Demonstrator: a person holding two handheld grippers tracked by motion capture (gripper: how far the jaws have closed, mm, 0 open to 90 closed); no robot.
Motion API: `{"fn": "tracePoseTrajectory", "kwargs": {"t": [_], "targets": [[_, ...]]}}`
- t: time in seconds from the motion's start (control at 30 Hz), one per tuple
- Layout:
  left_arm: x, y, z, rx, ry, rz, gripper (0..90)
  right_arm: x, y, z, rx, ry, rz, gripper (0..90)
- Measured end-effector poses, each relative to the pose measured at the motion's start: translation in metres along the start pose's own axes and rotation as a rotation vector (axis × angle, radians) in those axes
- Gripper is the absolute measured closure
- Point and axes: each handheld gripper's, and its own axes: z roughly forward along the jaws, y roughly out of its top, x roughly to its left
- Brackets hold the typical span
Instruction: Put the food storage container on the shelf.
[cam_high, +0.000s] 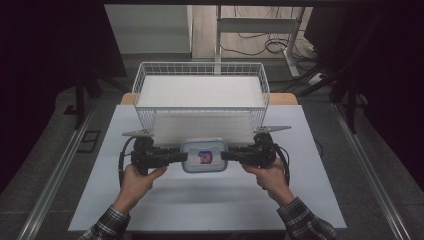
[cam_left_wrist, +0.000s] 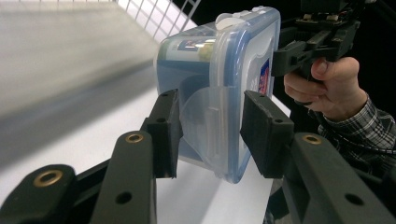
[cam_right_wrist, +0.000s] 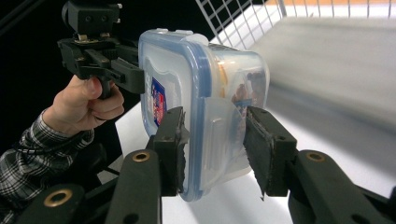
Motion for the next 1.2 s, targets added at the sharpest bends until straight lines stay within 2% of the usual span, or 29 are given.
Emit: {"fn": "tracePoseTrajectory", "kwargs": {"t": [0.13,0.23,0.37,0.67,0.93,1.07,1.2], "targets": [[-0.001,0.016,-0.004,-0.007,0.006,0.004,58.4,0.0,0.022,-0.003,-0.011,0.006,-0.01,58.6],[-0.002,0.03,-0.008,-0.021,0.015,0.01,58.4,-0.001,0.033,-0.004,-0.016,0.014,-0.01,58.7],[-0.002,0.04,-0.012,-0.029,0.021,0.011,58.4,-0.001,0.044,-0.004,-0.021,0.018,-0.012,58.6],[0.001,0.081,-0.022,-0.051,0.038,0.028,58.3,-0.001,0.085,-0.004,-0.064,0.014,-0.051,58.4],[0.015,0.121,-0.025,-0.07,0.032,0.036,58.2,-0.006,0.124,-0.004,-0.103,-0.013,-0.05,58.0],[0.026,0.135,-0.022,-0.076,0.021,0.028,58.1,-0.011,0.138,-0.003,-0.114,-0.03,-0.046,58.1],[0.039,0.146,-0.015,-0.076,0.019,0.02,57.9,-0.023,0.148,0.001,-0.124,-0.039,-0.027,58.0]]}}
